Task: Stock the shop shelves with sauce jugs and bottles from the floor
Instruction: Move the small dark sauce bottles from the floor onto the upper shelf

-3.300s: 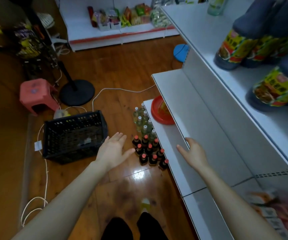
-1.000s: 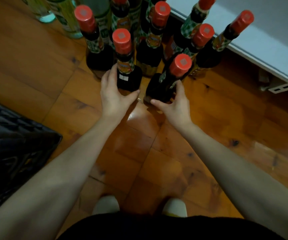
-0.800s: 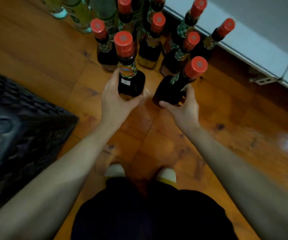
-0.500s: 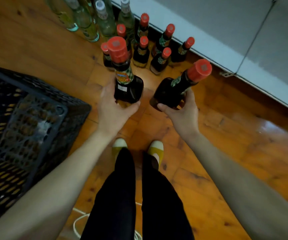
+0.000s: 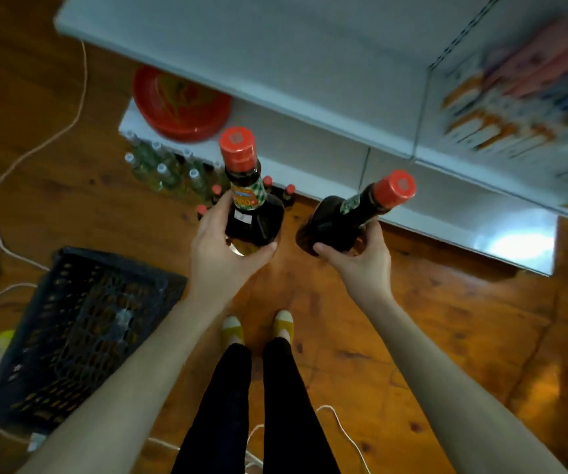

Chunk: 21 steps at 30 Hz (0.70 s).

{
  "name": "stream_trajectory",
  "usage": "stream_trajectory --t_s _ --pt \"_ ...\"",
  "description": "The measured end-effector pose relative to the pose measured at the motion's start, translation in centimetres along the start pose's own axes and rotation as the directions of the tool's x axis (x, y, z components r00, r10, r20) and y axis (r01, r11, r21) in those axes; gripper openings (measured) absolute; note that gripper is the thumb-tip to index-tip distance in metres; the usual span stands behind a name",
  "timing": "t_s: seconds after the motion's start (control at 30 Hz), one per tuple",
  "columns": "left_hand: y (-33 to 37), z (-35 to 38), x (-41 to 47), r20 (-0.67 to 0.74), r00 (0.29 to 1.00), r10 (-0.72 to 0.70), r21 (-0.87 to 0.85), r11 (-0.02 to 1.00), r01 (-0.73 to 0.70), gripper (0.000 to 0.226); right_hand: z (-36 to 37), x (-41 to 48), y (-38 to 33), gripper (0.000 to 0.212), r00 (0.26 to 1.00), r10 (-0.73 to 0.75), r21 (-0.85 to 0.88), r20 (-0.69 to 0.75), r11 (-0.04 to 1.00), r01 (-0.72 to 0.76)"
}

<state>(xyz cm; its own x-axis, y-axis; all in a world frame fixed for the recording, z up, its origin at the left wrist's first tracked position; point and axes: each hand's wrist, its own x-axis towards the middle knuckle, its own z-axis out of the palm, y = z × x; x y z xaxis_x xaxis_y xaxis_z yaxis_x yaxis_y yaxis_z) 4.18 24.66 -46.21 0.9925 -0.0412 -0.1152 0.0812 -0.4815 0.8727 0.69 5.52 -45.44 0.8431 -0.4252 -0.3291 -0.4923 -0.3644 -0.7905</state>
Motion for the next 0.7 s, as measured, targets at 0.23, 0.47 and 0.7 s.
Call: stream_trajectory --t_s 0.23,0.47,0.7 --pt "11.7 -2.3 -0.3 0.091 0.979 0.180 -0.008 0.984 -0.180 0.084 -9.8 -4.1 -5.4 0.077 0.982 -0.061 0.063 -0.177 0.995 0.073" --pt "22.6 1.4 -1.7 0.136 0.925 0.354 -0.035 0.935 -0.352 0.085 -20.8 -6.1 -6.9 0.077 0.954 -0.104 0.159 -0.281 0.975 0.153" --pt "33.2 10.3 -4.7 0.170 0.887 0.430 -0.179 0.898 -0.401 0.069 -34.1 -6.8 -4.6 0.059 0.910 -0.189 0.176 -0.369 0.947 0.268"
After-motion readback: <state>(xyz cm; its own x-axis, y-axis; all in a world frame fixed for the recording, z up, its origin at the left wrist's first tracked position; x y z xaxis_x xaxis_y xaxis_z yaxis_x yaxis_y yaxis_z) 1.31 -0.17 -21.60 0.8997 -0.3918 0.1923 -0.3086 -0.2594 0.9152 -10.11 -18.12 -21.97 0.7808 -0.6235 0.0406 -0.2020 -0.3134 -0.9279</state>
